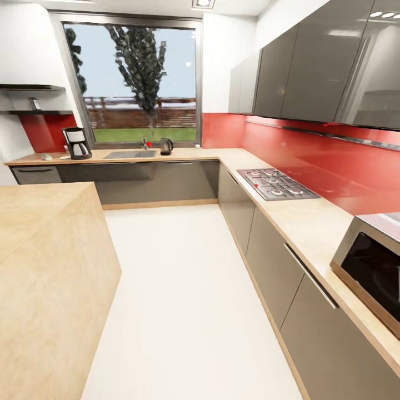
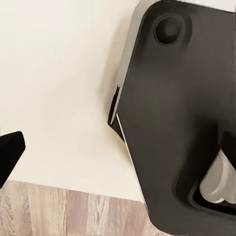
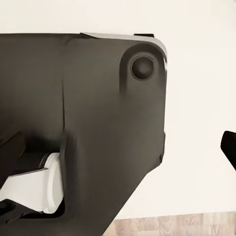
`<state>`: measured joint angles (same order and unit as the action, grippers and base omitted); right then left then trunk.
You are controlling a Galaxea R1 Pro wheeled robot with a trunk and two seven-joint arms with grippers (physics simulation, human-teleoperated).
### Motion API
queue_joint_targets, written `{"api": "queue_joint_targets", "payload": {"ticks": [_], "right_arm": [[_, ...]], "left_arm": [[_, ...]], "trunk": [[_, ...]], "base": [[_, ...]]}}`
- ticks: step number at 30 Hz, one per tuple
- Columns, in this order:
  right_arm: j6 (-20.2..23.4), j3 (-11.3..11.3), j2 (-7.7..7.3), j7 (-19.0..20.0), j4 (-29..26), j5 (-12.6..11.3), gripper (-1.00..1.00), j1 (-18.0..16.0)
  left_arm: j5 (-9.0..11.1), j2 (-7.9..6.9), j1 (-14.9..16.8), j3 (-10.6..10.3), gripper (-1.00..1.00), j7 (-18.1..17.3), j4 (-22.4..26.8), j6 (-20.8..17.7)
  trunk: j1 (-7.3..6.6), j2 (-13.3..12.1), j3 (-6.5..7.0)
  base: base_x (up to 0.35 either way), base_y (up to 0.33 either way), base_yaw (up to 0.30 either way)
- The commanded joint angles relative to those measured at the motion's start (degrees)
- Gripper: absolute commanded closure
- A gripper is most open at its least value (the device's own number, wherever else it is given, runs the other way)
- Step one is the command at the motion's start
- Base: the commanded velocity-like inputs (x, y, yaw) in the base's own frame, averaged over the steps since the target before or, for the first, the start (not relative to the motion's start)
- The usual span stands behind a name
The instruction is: Set up a coffee station on the kitchen countertop: keep the coffee maker on the countertop, move the bottle of coffee from the kitchen shelf to the counter next to the coffee maker, place a paper coffee filter on top of the coffee maker, put the saucer next to the coffee maker with the coffee cup on the saucer, and place the electric kettle next to the coffee maker.
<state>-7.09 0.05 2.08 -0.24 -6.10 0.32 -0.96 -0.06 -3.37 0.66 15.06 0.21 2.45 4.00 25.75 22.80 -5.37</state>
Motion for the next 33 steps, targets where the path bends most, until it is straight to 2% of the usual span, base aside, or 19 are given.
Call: {"api": "queue_joint_targets", "payload": {"ticks": [1,4,7,10,13,15,18,22,26,33], "right_arm": [[-0.17,-0.02,-0.31,-0.02,-0.1,0.03,-1.0,-0.06],[-0.13,-0.04,-0.98,-0.02,-2.1,0.05,-1.0,-0.08],[-0.12,-0.05,-2.27,-0.07,-6.45,0.06,-1.0,-0.09],[-0.12,-0.1,-3.44,-0.1,-12.38,0.04,-1.0,-0.09],[-0.18,-0.19,-3.8,-0.11,-19.6,0.03,-1.0,-0.09],[-0.19,-0.26,-3.87,-0.11,-24.29,0.0,-1.0,-0.09],[-0.2,-0.3,-3.91,-0.04,-29.66,-0.08,-1.0,-0.09],[-0.2,-0.37,-3.98,0.03,-31.4,0.01,-1.0,-0.09],[-0.2,-0.4,-4.8,-0.02,-31.5,0.01,-1.0,-0.09],[-0.5,-0.44,-4.89,-0.02,-27.65,-0.12,-1.0,-0.09]], "left_arm": [[-0.02,-0.12,0.05,0.14,-1.0,0.0,1.11,0.22],[-0.08,-0.38,0.09,0.1,-1.0,-0.01,5.24,0.2],[-0.12,-0.69,0.39,0.1,-1.0,0.03,10.7,0.21],[-0.03,-0.68,1.9,0.14,-1.0,0.03,15.24,0.21],[0.1,-0.29,4.31,0.14,-1.0,-0.34,17.09,0.43],[0.35,-0.37,5.92,0.29,-1.0,-0.46,17.49,2.0],[0.53,-0.53,7.19,0.44,-1.0,-0.61,17.82,6.77],[0.26,-0.73,7.61,0.25,-1.0,-0.71,17.95,9.85],[-0.04,-1.65,7.43,0.41,-1.0,-0.65,17.83,10.33],[-0.17,-2.19,6.88,0.42,-1.0,-0.65,17.27,10.48]], "trunk": [[0.03,0.12,-0.12],[0.03,0.12,-0.12],[0.03,0.12,-0.12],[0.03,0.12,-0.12],[0.03,0.12,-0.12],[0.03,0.12,-0.12],[0.03,0.12,-0.12],[0.03,0.12,-0.12],[0.03,0.12,-0.12],[0.03,0.12,-0.12]], "base": [[0.0,0.0,0.0],[0.0,0.0,0.0],[0.0,0.0,0.0],[0.0,0.0,0.0],[0.0,0.0,0.0],[0.0,0.0,0.0],[0.0,0.0,0.0],[0.032,0.0,0.0],[0.262,0.0,0.0],[0.331,0.0,0.0]]}}
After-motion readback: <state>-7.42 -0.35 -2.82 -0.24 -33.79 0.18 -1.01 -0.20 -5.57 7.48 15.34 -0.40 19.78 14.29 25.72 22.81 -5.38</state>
